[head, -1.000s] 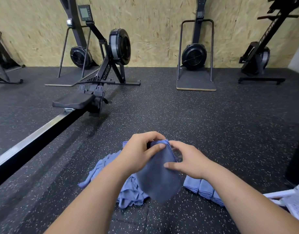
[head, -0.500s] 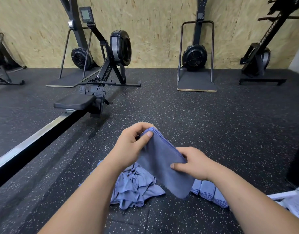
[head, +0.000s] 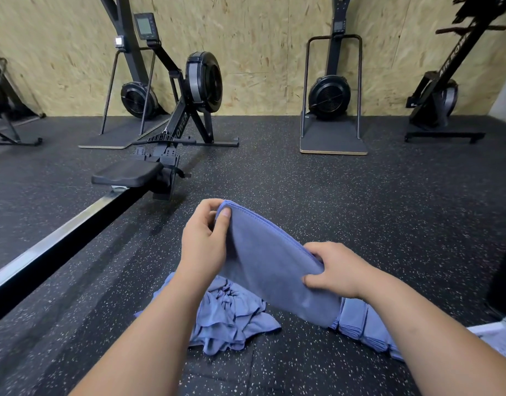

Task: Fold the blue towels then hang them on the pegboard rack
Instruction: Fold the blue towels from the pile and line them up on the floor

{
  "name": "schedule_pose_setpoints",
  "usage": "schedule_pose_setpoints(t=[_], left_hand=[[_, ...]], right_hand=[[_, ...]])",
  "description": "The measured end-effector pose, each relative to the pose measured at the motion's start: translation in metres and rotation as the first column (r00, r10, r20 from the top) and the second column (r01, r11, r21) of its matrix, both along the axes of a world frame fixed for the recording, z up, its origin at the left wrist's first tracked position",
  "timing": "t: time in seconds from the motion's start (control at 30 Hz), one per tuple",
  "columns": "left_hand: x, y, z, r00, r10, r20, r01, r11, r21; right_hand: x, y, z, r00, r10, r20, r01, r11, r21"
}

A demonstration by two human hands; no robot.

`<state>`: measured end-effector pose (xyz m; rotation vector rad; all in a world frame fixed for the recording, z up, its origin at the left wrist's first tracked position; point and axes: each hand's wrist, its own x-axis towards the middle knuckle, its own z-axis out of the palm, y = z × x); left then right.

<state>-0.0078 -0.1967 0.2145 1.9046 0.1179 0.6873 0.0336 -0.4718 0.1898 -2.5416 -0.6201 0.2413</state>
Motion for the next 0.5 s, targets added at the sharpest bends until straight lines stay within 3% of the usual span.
schedule_pose_setpoints(t=[0.23, 0.37, 0.5], left_hand=[[0.005, 0.011, -0.003, 0.98, 0.191, -0.053, -0.192, 0.981, -0.011], [0.01, 0.014, -0.008, 0.953, 0.262, -0.152, -0.277, 0.957, -0.088], [0.009, 0.008, -0.003, 0.96, 0.139, -0.243, -0.212, 0.928, -0.307]], right_hand=[[0.005, -0.018, 0.005, 1.0, -0.011, -0.028, 0.01, 1.0, -0.027], [0.007, -0.023, 0.011, 0.991, -0.129, 0.044, 0.12, 0.977, 0.178], [0.002, -0.016, 0.021, 0.937, -0.313, 0.153, 0.233, 0.89, 0.391]])
